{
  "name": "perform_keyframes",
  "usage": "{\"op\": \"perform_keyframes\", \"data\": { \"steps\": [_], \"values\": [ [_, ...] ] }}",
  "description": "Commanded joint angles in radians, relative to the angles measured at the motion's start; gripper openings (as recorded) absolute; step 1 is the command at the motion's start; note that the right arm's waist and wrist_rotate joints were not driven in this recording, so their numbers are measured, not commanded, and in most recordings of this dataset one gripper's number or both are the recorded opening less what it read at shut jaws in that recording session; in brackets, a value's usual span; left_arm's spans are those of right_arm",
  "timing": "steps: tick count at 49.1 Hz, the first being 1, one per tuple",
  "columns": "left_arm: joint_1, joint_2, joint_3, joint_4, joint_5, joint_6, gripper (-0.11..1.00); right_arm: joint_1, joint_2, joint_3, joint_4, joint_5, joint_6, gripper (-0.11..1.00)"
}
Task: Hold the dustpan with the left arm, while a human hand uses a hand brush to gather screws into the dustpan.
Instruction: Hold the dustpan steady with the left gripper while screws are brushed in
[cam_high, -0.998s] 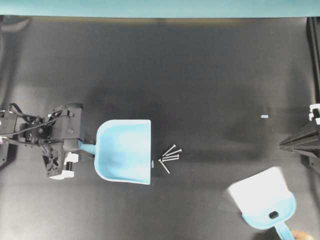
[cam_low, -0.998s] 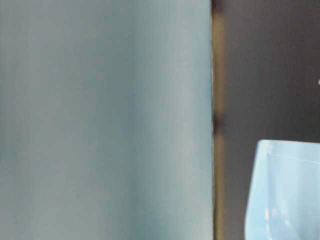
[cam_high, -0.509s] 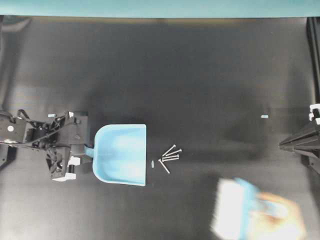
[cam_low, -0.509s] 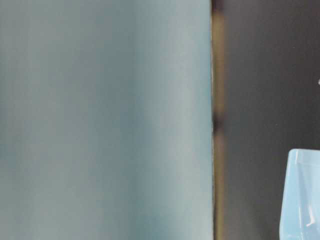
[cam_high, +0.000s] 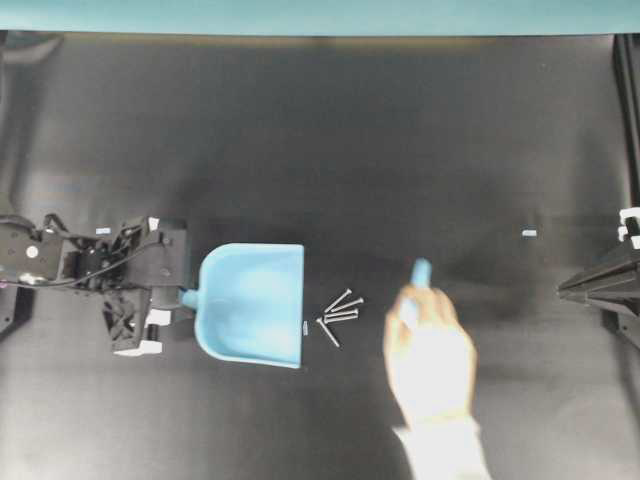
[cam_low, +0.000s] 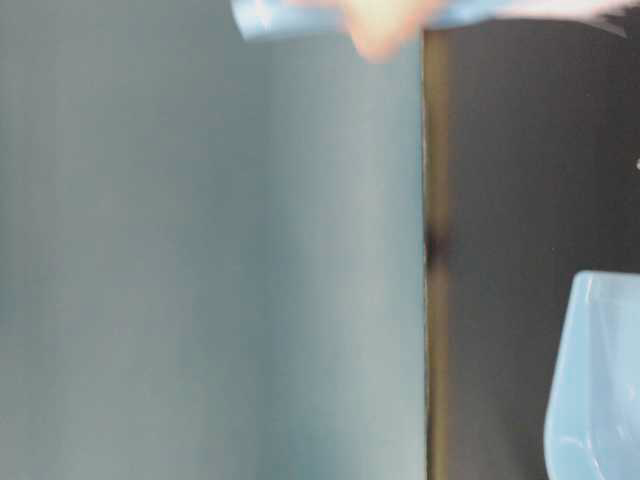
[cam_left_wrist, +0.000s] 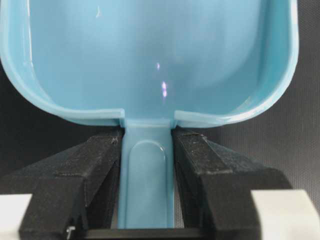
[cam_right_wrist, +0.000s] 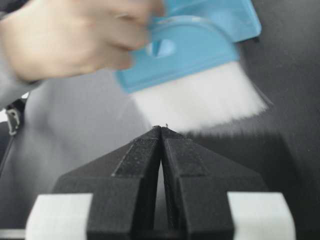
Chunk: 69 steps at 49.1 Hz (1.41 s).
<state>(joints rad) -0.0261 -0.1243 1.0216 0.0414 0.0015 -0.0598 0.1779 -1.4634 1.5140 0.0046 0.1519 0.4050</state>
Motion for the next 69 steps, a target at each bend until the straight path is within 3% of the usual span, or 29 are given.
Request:
{"op": "perform_keyframes", "data": {
  "steps": [1,18,53,69],
  "values": [
    [0.005,-0.002,-0.038,0.005,0.009,0.014,0.31,0.000,0.005,-0.005,0.000,-0.006,0.000,0.00],
    [0.017,0.020,-0.072,0.003,0.121,0.017,0.31,0.000,0.005,-0.005,0.000,-0.006,-0.002,0.00],
    [-0.031,0.031,-0.095,0.003,0.147,-0.015,0.31,0.000,0.005,-0.005,0.000,-0.003,-0.002,0.00],
    [-0.026,0.031,-0.063,0.003,0.095,-0.020,0.31,0.000,0.003,-0.005,0.000,-0.003,-0.002,0.00]
  ]
}}
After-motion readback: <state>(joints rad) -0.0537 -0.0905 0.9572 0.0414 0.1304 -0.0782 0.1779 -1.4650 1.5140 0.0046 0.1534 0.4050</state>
